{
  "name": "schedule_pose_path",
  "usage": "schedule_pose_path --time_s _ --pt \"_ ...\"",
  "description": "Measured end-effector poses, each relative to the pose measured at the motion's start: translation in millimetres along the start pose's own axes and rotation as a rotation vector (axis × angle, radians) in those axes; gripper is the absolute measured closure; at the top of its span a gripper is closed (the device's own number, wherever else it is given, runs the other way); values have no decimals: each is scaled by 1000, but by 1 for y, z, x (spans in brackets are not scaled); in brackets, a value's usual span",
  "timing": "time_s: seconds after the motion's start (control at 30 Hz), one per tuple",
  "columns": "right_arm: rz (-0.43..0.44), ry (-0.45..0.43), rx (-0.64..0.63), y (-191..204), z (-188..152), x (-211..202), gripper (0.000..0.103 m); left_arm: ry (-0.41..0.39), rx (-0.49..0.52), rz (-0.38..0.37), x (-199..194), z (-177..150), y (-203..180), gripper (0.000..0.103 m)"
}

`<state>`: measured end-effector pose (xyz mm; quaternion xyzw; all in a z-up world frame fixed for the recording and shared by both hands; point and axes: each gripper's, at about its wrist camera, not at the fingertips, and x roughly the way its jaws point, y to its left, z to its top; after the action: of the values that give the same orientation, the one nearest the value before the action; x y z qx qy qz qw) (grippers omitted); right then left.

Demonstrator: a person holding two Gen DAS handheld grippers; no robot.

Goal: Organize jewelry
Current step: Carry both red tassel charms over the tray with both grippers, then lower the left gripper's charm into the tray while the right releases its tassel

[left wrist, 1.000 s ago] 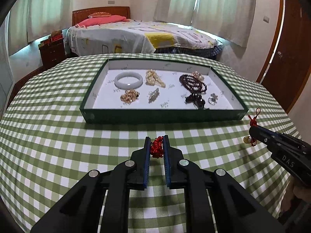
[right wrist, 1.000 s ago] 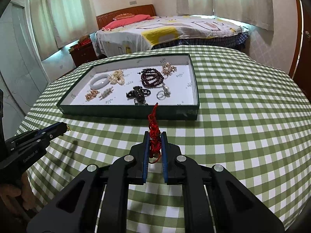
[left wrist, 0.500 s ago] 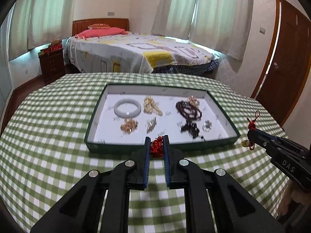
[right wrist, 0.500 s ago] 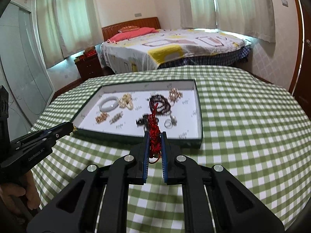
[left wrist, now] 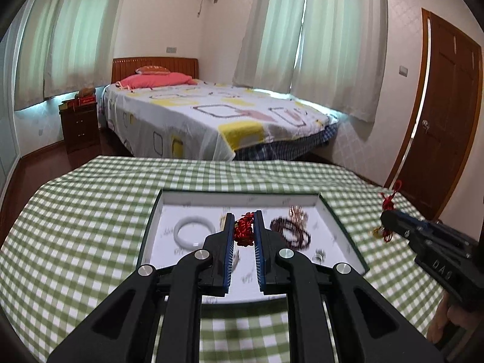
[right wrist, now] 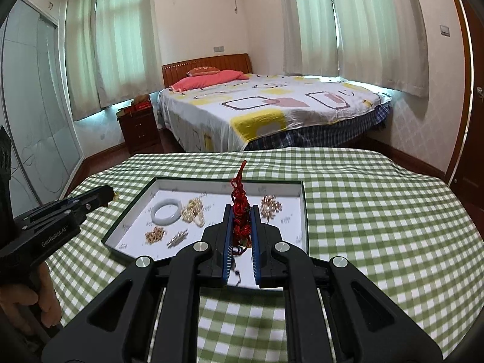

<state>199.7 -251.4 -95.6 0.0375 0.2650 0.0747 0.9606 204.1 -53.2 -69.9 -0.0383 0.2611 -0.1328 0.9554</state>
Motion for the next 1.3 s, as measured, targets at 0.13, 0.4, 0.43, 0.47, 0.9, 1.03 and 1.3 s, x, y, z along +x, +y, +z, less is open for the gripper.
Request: schedule_pose_path --time_s 0.13,0.4,0.43,0.47,0.9,1.03,1.3 --pt "-2 22 5 -3 -4 18 92 3 2 8 18 -1 -3 90" --pt "-16 89 19 -12 -22 48 92 102 -3 44 57 -24 4 90" --pt "-18 97 20 -14 -24 51 92 111 -3 49 60 -26 4 90" --pt "-20 104 20 -15 -25 54 92 125 -6 55 64 -29 6 90" --pt "-35 187 19 -21 -43 77 92 199 -10 80 87 -44 13 90" --pt "-38 180 21 -23 -41 75 92 199 -20 78 85 -44 15 90" --pt "-42 140 23 -26 -28 63 92 163 -26 64 74 -31 16 90"
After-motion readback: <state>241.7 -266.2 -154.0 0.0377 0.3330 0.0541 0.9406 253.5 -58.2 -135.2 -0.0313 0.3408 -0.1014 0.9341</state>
